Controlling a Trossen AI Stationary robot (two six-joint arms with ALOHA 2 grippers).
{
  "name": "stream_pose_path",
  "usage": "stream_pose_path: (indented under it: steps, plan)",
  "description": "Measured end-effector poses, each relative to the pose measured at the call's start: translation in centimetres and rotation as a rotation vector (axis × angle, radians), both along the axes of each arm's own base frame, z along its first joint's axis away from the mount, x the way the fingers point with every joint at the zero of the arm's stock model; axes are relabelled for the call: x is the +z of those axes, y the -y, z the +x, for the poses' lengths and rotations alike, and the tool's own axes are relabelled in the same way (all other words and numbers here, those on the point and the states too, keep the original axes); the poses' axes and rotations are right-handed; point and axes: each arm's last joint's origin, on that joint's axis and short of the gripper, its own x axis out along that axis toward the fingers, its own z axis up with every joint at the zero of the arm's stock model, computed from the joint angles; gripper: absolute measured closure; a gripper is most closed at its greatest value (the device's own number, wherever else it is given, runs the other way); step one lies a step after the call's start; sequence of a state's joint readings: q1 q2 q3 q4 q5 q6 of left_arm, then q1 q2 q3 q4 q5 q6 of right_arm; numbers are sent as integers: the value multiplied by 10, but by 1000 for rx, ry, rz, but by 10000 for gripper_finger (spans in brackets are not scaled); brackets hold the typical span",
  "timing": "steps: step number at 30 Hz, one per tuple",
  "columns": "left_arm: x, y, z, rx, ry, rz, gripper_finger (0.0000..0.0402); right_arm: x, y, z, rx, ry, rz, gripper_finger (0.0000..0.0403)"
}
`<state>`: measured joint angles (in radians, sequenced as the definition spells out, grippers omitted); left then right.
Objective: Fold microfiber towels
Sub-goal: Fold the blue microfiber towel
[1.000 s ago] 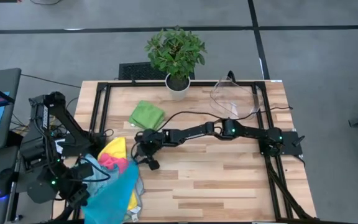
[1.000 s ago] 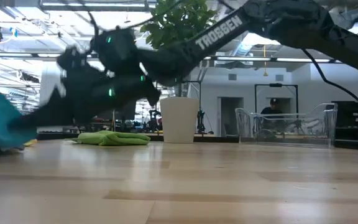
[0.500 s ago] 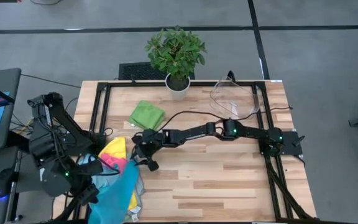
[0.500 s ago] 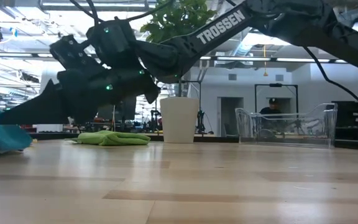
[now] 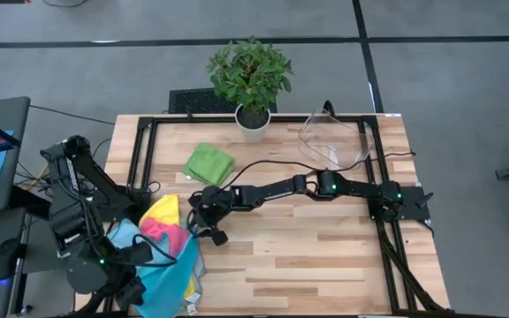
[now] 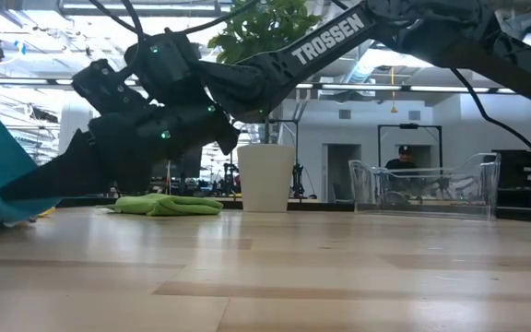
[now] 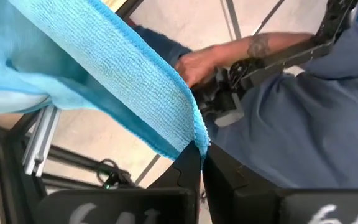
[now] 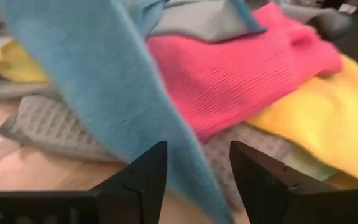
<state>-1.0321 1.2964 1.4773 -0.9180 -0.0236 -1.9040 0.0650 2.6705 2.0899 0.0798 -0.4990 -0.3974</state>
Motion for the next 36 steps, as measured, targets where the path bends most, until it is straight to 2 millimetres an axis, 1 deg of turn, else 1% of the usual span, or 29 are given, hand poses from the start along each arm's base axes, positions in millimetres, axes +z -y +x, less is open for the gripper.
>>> stream_pose_path:
  steps: [2, 4, 8, 11, 12, 14, 17, 20, 23, 29, 32, 36]
  plan:
    - [0, 0, 0, 6, 5, 1, 401, -2, -6, -2, 19, -9, -24, 222]
    - [0, 0, 0, 6, 5, 1, 401, -3, -13, -3, 36, -11, -42, 246]
    - [0, 0, 0, 6, 4, 0, 401, -4, -21, -4, 13, -20, -65, 313]
    - [0, 0, 0, 7, 4, -1, 401, -2, -20, -4, -7, -44, -41, 372]
    - [0, 0, 0, 8, 4, 0, 401, 0, -19, -5, -16, -66, -31, 385]
    - [0, -1, 0, 6, 5, 1, 401, 9, -15, -7, -41, -115, -5, 389]
    - [0, -1, 0, -18, 24, 25, 401, 32, -5, -14, -70, -205, 16, 387]
    - [-2, -3, 0, -40, 53, 70, 401, 58, 3, -27, -54, -285, -16, 394]
    - [-6, -11, 3, -39, 70, 162, 401, 83, 12, -42, -41, -367, -32, 393]
    - [-10, -35, 1, -56, 97, 380, 401, 130, 34, -84, -79, -605, -75, 395]
    - [-8, -49, 0, -61, 131, 450, 401, 163, 35, -108, -112, -655, -131, 395]
    - [-2, -66, -2, -67, 190, 525, 401, 223, 33, -143, -179, -608, -158, 395]
